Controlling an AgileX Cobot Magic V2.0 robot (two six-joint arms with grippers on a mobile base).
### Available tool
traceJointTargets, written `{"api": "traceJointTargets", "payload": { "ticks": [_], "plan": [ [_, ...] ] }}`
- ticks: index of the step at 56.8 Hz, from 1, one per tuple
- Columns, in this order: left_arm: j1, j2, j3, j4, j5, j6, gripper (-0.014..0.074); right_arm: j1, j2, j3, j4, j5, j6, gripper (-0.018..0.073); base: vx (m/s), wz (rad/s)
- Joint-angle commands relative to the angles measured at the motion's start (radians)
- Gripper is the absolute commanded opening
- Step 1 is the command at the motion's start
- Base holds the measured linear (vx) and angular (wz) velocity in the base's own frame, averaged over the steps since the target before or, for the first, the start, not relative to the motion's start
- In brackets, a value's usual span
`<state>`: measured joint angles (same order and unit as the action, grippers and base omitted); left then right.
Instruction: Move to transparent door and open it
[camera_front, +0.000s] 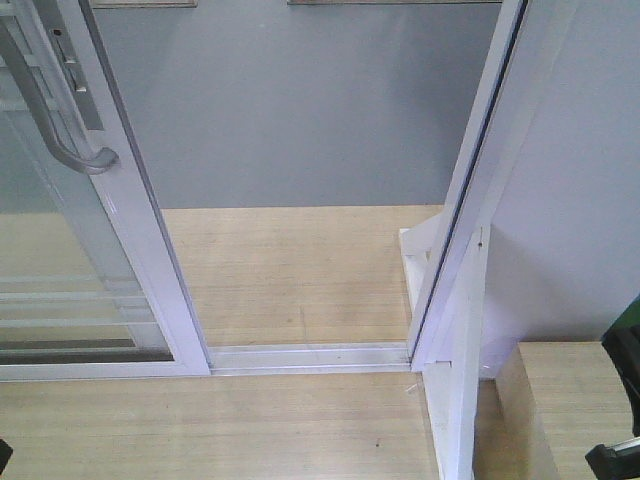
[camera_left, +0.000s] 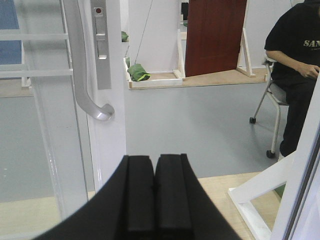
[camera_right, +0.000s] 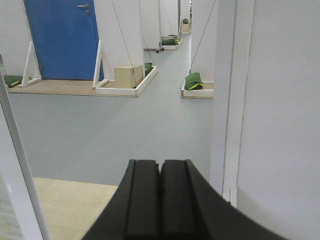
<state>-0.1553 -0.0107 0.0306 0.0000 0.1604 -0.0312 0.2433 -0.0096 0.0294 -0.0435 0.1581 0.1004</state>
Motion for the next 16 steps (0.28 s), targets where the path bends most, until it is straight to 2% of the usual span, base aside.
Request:
{"api": "traceJointTargets", "payload": {
  "ticks": [1,16],
  "plan": [
    [-0.007,-0.015,0.008,-0.006,-0.086,-0.005,0.0000,-0.002,-0.012,0.005,-0.002,-0.090,-0.007,-0.0001,0.00,0.00],
    [-0.007,-0.015,0.008,-0.006,-0.086,-0.005,0.0000,-0.002,-0.012,0.005,-0.002,-0.090,-0.007,-0.0001,0.00,0.00]
  ]
}}
